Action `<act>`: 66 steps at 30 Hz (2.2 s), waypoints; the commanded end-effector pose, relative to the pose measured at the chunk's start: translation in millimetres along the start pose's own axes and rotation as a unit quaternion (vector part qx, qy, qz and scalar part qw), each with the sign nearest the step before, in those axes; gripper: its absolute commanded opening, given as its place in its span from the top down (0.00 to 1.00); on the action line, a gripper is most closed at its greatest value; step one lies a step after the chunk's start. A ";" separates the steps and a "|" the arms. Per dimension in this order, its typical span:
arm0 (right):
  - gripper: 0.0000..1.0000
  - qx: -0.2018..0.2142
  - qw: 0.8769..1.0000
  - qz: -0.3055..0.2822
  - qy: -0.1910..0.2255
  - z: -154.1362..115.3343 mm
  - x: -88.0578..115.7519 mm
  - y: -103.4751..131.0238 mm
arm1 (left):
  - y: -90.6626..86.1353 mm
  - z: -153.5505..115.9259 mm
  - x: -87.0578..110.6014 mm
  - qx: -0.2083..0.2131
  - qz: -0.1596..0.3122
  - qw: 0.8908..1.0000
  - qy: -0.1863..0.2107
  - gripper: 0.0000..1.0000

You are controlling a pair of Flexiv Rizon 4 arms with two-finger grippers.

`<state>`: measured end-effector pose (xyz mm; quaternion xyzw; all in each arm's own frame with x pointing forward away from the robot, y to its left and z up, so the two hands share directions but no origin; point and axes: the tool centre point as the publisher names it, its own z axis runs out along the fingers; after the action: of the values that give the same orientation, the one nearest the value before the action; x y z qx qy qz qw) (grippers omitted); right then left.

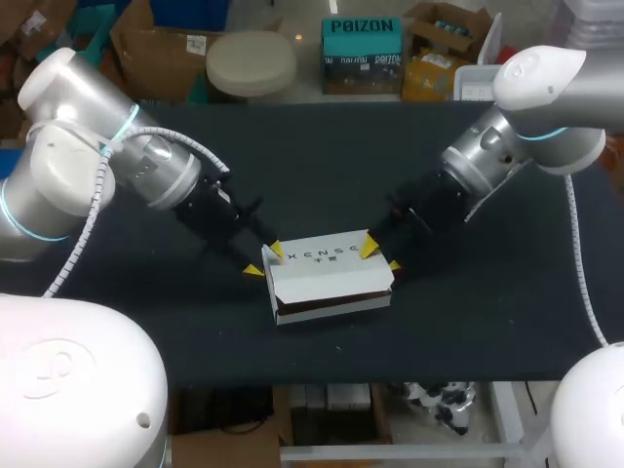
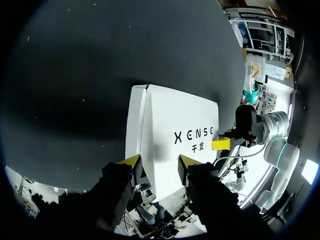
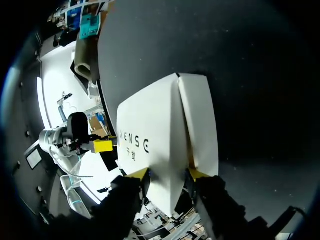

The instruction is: Assemble the packaging by folding the flat box into shape, placing the metal phone stand inside, and closing the box properly

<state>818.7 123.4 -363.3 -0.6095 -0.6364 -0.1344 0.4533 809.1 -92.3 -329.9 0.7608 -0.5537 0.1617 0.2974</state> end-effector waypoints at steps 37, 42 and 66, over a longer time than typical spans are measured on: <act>0.51 0.002 1.000 0.000 0.000 2.0 -0.5 3.2 | 89.5 -47.5 31.0 0.065 0.552 0.826 -0.096 0.00; 0.51 0.002 1.000 0.000 0.000 2.0 -0.5 3.2 | 89.5 -47.5 31.0 0.065 0.552 0.826 -0.096 0.00; 0.52 0.002 1.000 0.000 0.000 2.0 -0.5 3.2 | 78.2 -33.2 38.7 0.000 0.712 0.664 -0.230 0.00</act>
<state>818.8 123.5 -363.5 -0.6095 -0.6364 -0.1344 0.4532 753.6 -112.4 -264.8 0.1430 -0.9712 0.1847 -0.0467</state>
